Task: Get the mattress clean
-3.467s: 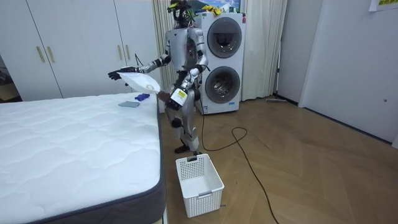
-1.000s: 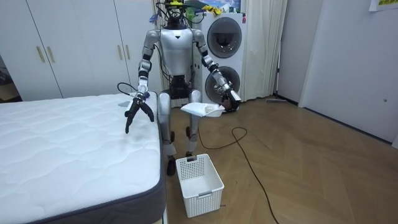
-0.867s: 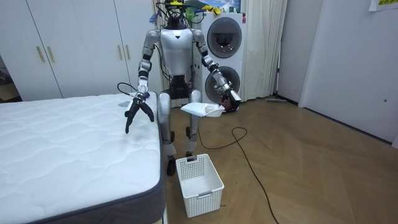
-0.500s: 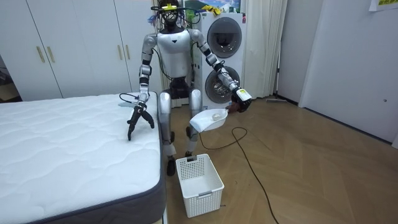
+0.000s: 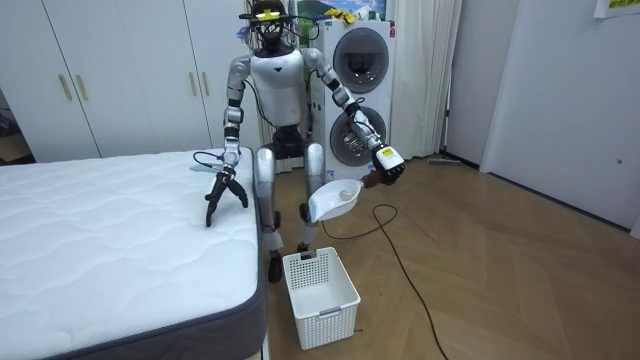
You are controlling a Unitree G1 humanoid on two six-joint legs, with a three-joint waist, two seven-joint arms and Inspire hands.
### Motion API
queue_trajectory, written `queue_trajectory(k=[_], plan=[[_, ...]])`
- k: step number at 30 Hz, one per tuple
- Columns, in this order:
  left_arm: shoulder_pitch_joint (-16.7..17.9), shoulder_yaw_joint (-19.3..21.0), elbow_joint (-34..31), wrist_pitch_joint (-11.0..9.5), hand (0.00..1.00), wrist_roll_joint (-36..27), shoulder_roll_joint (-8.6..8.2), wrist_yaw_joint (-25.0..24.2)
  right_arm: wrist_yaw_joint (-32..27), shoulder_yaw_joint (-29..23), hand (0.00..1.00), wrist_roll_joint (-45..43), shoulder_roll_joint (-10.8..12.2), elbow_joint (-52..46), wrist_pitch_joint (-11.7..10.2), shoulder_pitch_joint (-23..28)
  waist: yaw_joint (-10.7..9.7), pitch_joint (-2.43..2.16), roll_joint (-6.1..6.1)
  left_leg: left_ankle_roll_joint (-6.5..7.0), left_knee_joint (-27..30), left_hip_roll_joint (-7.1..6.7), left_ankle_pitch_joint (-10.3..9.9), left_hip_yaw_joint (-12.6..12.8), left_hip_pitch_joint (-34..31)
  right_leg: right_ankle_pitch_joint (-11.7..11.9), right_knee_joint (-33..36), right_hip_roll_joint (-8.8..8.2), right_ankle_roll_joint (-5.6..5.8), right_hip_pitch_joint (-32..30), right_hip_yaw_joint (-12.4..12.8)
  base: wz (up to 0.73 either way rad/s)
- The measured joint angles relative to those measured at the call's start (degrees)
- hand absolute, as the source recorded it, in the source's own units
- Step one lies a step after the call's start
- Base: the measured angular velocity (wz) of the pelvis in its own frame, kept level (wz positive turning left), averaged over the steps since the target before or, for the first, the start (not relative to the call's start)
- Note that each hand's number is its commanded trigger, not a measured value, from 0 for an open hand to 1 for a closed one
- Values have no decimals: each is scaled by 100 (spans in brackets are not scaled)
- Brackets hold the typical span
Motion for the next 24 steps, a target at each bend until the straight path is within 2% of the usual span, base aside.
queue_trajectory(k=[2,4,6,8,16,21,24], plan=[[-69,-103,55,7,100,34,166,0,-5,24,0,-46,1,-36,-10,-2,-66,7,33,0,-1,-1,0,17,-3,-6,34,-10,10,-19,13,0],[-133,-117,106,21,100,99,239,0,-46,73,0,-46,-6,-40,-18,-17,-102,17,59,0,3,0,0,74,2,-17,87,-22,28,-43,51,0],[-214,-163,161,58,100,145,241,25,-92,107,0,-60,-43,-23,-55,-33,-109,32,111,2,-8,2,1,127,10,-24,87,-31,37,-45,68,-2],[-250,-193,223,63,100,214,242,94,-116,108,0,-113,-53,-48,-94,-36,-126,25,172,3,-17,1,1,155,10,-24,85,-30,37,-58,91,-6],[-471,-336,346,203,100,247,243,110,-213,119,0,-119,-65,-102,-144,-116,-159,43,313,27,-32,-3,15,325,38,-38,245,-91,31,-146,148,-3],[-497,-335,373,245,100,267,243,110,-265,142,0,-120,-67,-95,-176,-152,-161,41,395,37,-31,-3,21,399,74,-42,295,-95,24,-160,210,-6],[-504,-336,463,289,100,261,244,110,-331,172,0,-130,-89,-115,-181,-152,-184,41,490,40,-32,-4,23,417,105,-44,304,-96,20,-139,227,0]])
